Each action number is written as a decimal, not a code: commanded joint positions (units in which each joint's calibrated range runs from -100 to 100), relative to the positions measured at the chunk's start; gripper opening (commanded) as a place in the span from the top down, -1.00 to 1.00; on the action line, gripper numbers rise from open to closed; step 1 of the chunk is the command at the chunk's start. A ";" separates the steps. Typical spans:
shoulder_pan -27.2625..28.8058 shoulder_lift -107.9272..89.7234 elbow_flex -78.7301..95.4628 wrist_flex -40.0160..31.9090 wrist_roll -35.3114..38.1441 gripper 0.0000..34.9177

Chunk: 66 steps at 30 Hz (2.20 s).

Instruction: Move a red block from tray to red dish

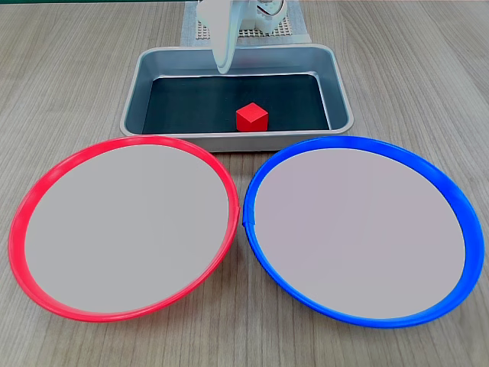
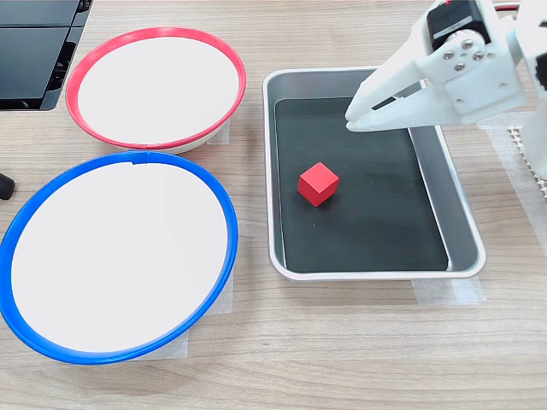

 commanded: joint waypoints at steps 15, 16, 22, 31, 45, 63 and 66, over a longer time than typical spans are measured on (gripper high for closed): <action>-0.28 -0.26 0.00 0.11 0.10 0.98; -0.28 -0.26 0.00 0.11 0.10 0.98; -0.28 -0.26 0.00 0.11 0.10 0.98; -2.73 -0.26 0.00 0.19 1.56 0.98; -6.49 40.94 -31.22 9.93 -5.47 0.98; -2.73 78.55 -56.17 10.68 2.59 0.76; -3.10 78.55 -54.98 9.60 8.84 0.63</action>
